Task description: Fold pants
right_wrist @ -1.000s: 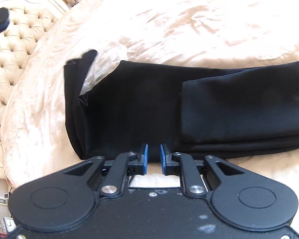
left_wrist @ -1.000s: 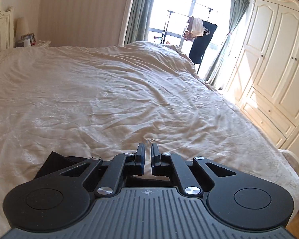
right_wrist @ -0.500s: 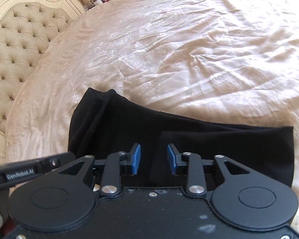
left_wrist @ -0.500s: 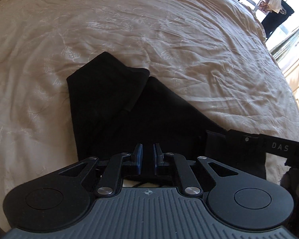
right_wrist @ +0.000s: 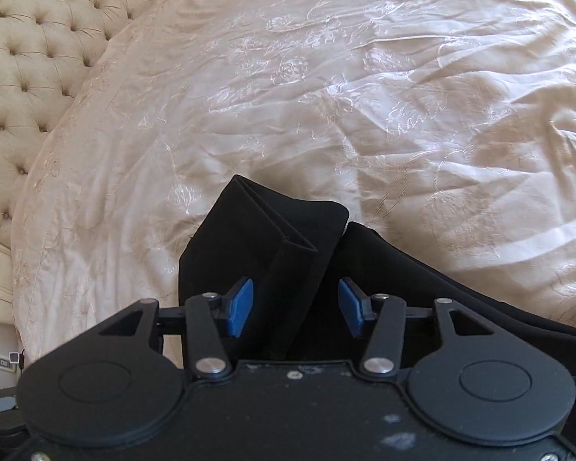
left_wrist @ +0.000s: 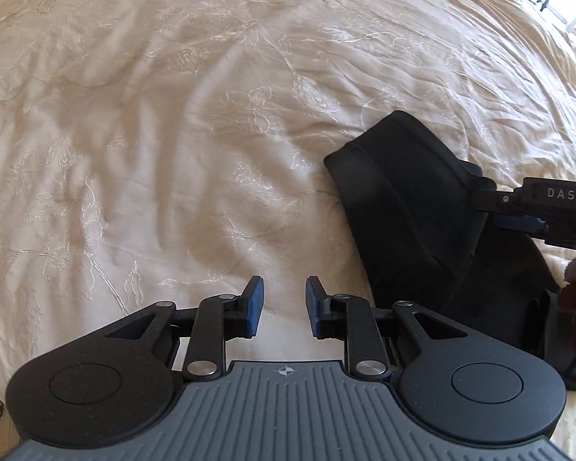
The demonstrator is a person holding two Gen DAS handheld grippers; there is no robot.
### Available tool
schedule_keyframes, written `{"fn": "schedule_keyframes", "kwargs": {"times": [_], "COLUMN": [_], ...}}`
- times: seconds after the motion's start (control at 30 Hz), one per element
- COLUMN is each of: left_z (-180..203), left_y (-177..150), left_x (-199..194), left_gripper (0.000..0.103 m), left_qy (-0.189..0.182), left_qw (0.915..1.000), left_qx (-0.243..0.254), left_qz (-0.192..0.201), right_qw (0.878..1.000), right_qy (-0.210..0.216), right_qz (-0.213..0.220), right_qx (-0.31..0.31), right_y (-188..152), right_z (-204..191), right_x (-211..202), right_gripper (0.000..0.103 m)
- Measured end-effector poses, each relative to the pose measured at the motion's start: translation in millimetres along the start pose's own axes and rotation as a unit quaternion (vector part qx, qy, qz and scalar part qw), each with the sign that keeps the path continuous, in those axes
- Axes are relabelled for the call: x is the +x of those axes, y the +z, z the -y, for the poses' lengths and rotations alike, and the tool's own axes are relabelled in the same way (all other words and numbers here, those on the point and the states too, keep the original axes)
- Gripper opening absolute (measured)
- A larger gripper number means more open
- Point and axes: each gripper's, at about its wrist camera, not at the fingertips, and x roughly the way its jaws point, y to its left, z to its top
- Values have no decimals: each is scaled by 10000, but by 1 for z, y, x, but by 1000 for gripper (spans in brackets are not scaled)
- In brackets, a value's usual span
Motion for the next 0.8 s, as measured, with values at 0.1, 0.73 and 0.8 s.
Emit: {"fn": "schedule_keyframes", "kwargs": {"times": [0.1,0.73,0.8], "left_z": [-9,57,80], "left_y": [2,0,-5], "left_x": [5,4,3], "left_gripper": [23,23,24], "left_qy": [-9,-443,-564], "left_qw": [9999,9978,9960], "left_qx": [-79,488,688], "left_qz": [-72,62,79], "right_qw": [9995,9788,9757], "right_qy": [-95,-158,-481], "right_qz": [-168,1830,2068], "right_qx": [232,-905,-534], "right_y": [0,-43,-58], "right_z": [-3,-30,-2], "right_x": [22,-133,-168], "right_gripper": [54,10,11]}}
